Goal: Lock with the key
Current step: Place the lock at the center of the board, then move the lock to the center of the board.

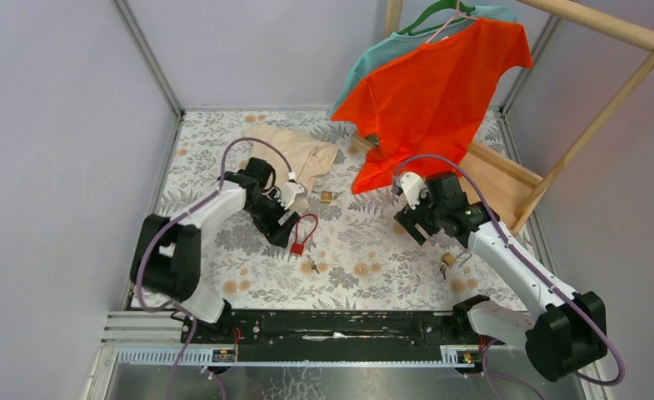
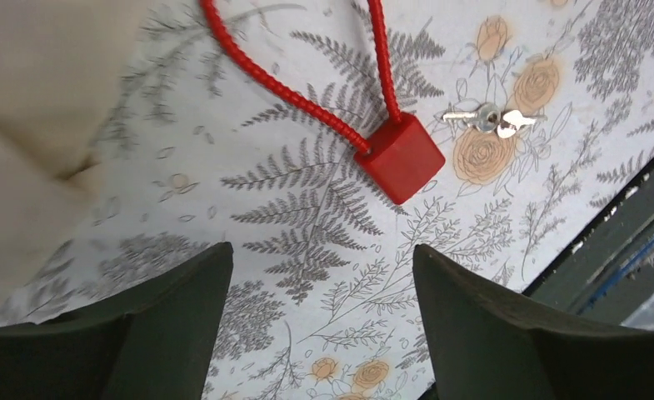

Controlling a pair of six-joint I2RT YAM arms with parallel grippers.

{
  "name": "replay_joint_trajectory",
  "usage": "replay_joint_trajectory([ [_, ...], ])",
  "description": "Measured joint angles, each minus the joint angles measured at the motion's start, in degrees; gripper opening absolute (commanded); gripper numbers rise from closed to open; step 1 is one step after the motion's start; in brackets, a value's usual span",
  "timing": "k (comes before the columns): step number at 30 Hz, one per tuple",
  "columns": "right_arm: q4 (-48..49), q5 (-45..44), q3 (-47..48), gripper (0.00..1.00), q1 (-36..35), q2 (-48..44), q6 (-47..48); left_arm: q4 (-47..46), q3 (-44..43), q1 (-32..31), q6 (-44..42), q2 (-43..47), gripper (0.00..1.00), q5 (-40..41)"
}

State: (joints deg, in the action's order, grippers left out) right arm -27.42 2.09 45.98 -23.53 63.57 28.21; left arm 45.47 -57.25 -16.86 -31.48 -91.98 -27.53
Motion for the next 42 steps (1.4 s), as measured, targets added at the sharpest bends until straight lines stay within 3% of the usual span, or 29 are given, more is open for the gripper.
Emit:
replay_joint_trajectory([
  [8,-13.51,1.01,-3.37,0.87,11.89,-2.49,13.6,-6.56,2.54,0.02,3.76,12.79,0.95,1.81],
  [17,-16.9,3.13,-9.33,0.84,19.32,1.57,26.58,-9.62,5.66,0.02,5.88,15.85,0.96,1.64],
  [27,-12.17,4.13,-11.91,0.71,19.47,6.16,32.2,-9.97,6.01,0.02,6.49,16.72,0.96,0.17],
  [34,-10.99,7.98,-11.69,0.44,18.95,8.35,31.95,-9.97,5.99,0.02,6.54,16.61,0.96,-0.31],
  [42,-9.77,9.07,-8.83,0.34,5.86,12.46,22.29,-10.01,5.53,0.02,7.04,15.78,0.96,-0.35],
])
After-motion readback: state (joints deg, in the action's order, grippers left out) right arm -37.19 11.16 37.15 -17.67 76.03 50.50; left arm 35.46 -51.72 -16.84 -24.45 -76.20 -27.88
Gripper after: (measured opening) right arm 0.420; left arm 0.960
